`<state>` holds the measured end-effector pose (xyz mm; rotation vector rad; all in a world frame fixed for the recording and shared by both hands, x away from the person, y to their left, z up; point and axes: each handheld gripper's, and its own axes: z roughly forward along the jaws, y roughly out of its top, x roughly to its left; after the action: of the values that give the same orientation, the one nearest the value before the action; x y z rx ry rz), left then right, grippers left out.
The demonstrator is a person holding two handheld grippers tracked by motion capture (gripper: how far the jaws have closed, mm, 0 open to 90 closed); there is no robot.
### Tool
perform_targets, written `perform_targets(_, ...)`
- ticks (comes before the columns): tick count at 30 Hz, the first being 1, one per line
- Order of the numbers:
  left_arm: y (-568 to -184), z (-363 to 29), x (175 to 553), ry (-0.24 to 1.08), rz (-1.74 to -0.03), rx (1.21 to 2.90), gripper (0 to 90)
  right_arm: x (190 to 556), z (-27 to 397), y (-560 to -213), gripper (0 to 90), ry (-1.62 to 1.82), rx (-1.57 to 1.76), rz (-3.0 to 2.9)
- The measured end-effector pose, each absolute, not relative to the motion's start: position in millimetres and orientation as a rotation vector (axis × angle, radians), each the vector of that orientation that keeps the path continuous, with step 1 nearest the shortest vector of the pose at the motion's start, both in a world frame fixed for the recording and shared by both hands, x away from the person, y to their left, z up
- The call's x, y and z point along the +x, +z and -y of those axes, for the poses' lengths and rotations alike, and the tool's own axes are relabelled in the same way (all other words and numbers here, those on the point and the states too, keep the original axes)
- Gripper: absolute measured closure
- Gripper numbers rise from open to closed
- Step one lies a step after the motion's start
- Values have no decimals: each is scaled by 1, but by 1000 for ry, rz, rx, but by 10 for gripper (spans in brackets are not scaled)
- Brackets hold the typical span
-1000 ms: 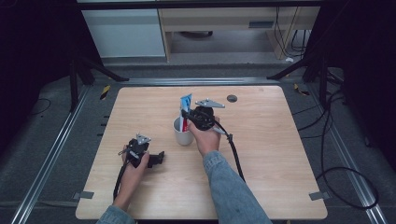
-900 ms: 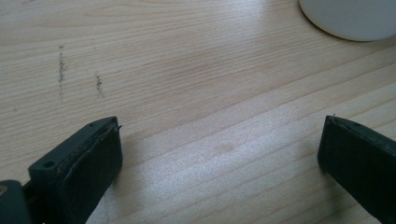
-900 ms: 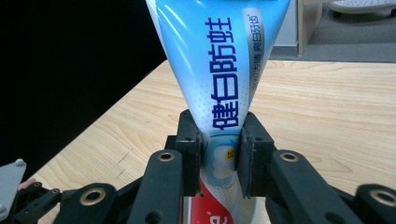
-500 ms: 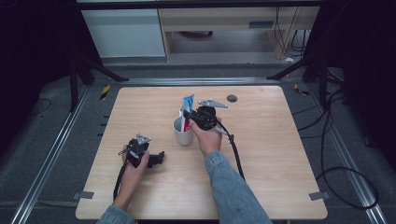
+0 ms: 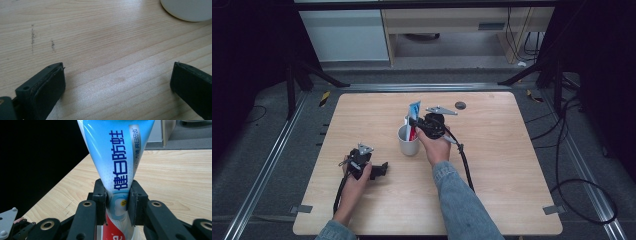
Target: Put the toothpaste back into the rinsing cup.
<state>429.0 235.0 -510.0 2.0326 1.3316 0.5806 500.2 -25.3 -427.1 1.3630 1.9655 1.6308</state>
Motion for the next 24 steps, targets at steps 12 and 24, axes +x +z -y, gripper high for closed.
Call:
perform_targets(12, -510, -235, 429, 580, -1332, 2033, 0, 498, 22, -424, 691, 1577, 1318, -1974)
perform_targets(24, -510, -235, 429, 580, -1331, 2034, 0, 498, 27, -422, 618, 1586, 1343, -1962)
